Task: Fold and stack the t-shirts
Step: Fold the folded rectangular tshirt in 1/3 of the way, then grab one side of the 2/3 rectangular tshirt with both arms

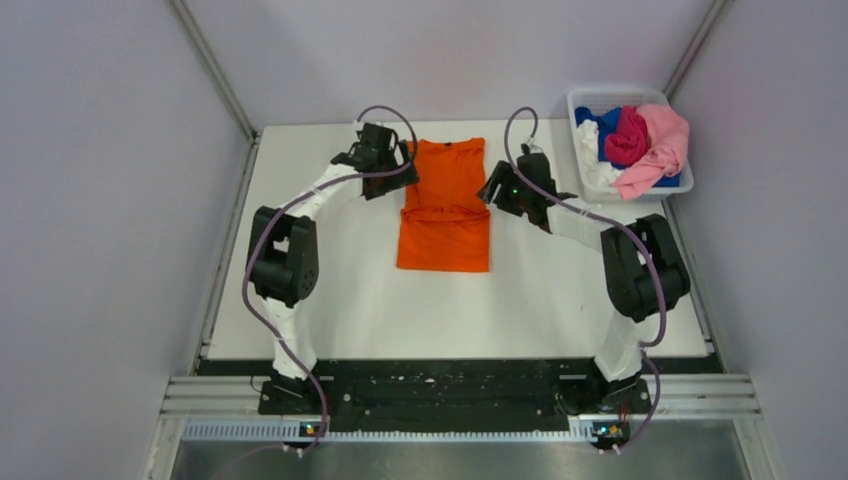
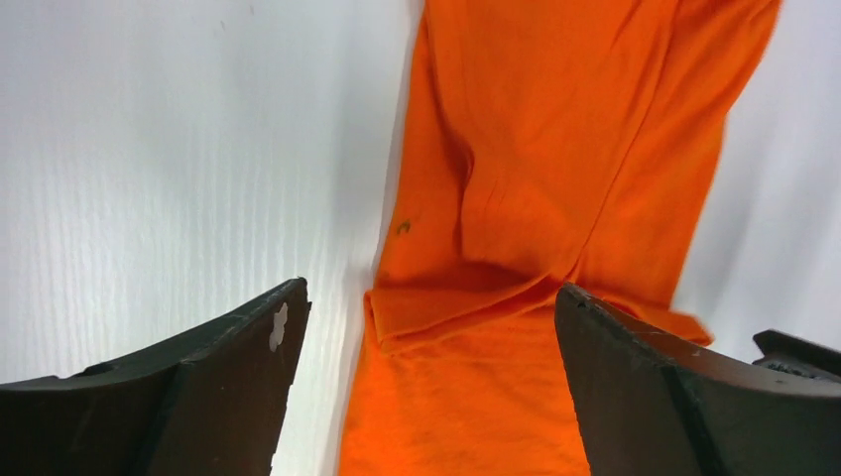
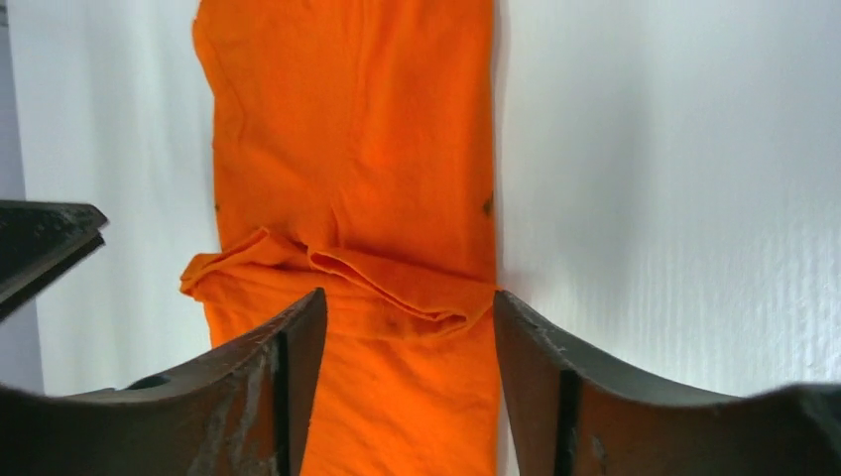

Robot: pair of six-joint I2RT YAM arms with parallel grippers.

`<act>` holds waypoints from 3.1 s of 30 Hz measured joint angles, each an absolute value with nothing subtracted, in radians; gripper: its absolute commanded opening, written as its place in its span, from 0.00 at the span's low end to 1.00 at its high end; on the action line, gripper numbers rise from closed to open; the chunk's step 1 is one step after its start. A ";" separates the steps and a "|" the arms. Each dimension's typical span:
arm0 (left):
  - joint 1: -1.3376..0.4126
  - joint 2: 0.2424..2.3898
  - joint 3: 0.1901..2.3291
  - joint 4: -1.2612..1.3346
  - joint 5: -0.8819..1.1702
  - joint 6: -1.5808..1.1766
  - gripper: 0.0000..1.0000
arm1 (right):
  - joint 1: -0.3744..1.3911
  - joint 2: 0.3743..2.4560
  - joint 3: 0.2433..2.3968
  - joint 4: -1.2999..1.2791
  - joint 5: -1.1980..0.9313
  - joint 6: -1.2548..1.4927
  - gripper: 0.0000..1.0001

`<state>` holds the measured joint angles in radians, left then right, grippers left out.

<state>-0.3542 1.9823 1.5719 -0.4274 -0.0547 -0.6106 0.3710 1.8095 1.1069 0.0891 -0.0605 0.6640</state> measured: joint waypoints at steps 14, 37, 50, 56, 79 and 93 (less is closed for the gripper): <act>-0.316 1.646 1.113 -0.369 0.089 -0.651 0.99 | 0.472 1.589 0.881 0.155 -0.217 0.557 0.99; -0.324 1.062 0.659 -0.435 0.062 -0.709 0.99 | 0.553 2.087 1.387 0.162 -0.128 0.475 0.99; -0.324 1.274 0.713 -0.372 0.121 -0.710 0.78 | 0.489 1.814 1.142 0.084 -0.085 0.466 0.98; -0.325 1.478 0.815 -0.322 0.170 -0.704 0.64 | 0.491 1.481 0.809 0.085 -0.076 0.544 0.92; -0.373 1.689 0.904 -0.238 0.227 -0.707 0.00 | 0.550 1.483 0.623 0.096 -0.113 0.647 0.62; -0.381 1.686 0.904 -0.242 0.211 -0.710 0.00 | 0.565 1.563 0.662 0.109 -0.047 0.620 0.00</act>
<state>-0.3809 1.6859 0.9039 -0.2417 0.2111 -0.7101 0.5652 1.5635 0.6621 0.1085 -0.0471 0.6197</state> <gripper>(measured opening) 0.016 0.019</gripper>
